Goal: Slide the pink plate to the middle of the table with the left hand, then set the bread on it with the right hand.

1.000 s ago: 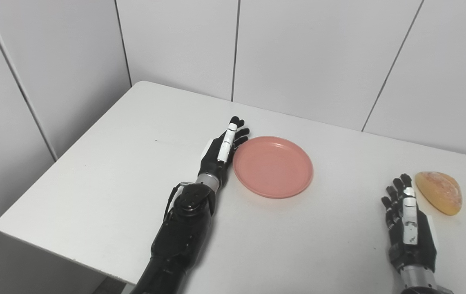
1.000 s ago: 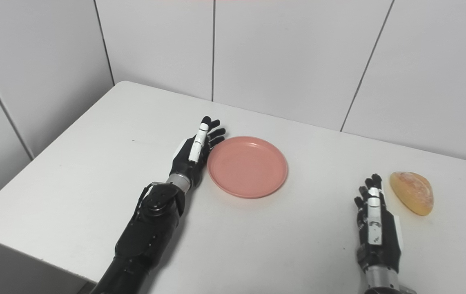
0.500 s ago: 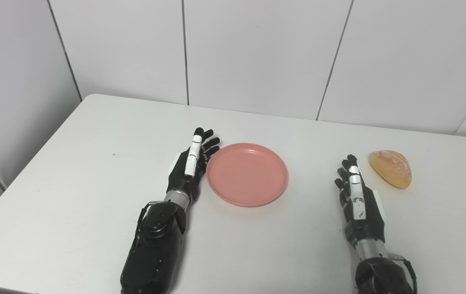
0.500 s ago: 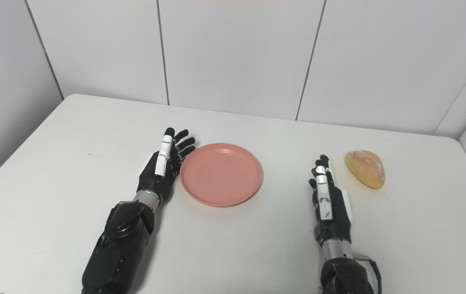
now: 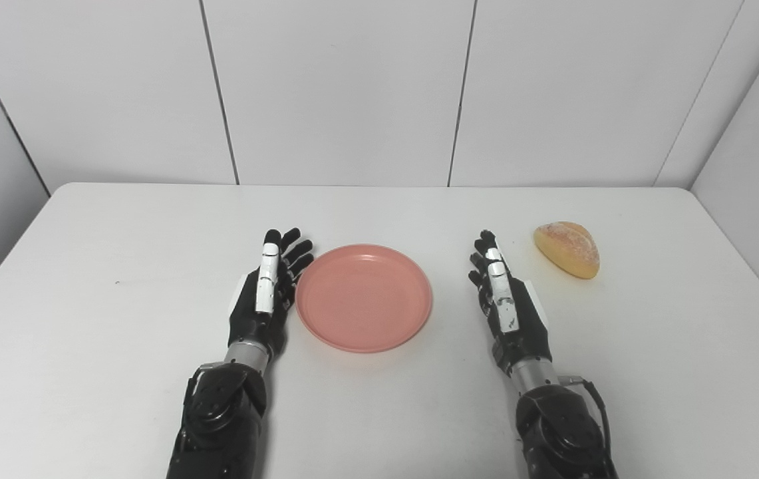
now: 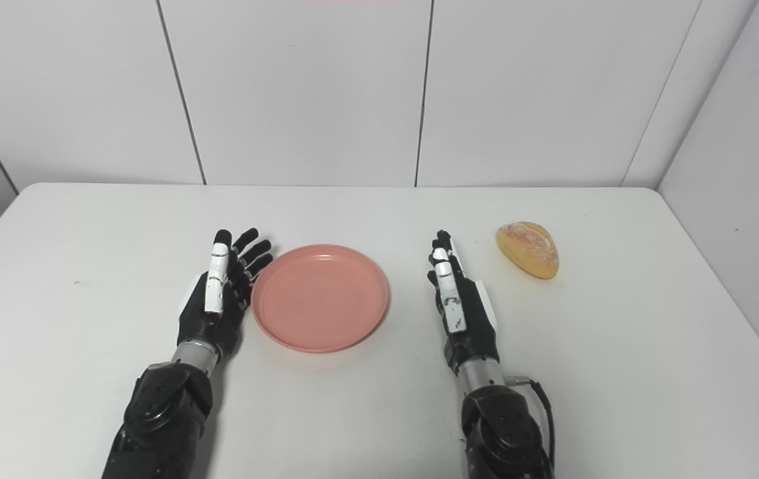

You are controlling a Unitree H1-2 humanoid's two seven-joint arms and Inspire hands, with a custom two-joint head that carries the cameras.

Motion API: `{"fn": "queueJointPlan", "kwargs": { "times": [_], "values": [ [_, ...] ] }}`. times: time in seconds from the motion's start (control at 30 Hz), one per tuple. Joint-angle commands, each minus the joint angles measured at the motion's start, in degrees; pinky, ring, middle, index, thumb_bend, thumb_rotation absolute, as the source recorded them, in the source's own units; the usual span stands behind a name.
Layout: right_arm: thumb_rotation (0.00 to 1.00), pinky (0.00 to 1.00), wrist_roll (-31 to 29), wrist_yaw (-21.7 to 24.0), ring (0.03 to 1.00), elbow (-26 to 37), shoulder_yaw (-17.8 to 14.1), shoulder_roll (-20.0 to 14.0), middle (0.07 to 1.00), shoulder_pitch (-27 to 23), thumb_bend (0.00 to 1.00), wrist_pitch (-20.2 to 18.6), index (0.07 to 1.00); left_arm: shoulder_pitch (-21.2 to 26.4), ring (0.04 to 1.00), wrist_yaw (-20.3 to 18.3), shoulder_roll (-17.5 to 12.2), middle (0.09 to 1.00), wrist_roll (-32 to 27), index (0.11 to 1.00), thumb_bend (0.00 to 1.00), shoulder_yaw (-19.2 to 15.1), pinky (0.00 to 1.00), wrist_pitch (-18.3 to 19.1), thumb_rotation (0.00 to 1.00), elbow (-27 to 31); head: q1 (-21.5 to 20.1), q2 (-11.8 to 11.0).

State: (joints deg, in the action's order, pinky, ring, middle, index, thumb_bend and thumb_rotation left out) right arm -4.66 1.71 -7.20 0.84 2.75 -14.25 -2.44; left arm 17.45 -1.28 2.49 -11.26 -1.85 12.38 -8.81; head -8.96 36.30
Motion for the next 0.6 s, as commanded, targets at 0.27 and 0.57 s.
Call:
{"fn": "queueJointPlan", "kwargs": {
  "times": [0.27,0.57],
  "values": [
    [0.95,1.00,0.4,0.5,1.000,1.1,0.6,0.1,1.000,-2.5,0.66,0.9,1.000,0.6,0.932,-2.0,0.0,0.918,0.5,0.915,0.60,0.7,0.94,-2.5,1.00,-0.2,0.0,-0.1],
    [0.92,1.00,3.1,-0.8,1.000,0.9,-0.1,-2.2,1.000,-4.6,0.68,4.0,1.000,1.7,0.944,-1.5,-0.8,0.932,3.2,0.931,0.57,0.9,0.96,-8.2,1.00,-4.3,0.3,-0.2]
  ]
}}
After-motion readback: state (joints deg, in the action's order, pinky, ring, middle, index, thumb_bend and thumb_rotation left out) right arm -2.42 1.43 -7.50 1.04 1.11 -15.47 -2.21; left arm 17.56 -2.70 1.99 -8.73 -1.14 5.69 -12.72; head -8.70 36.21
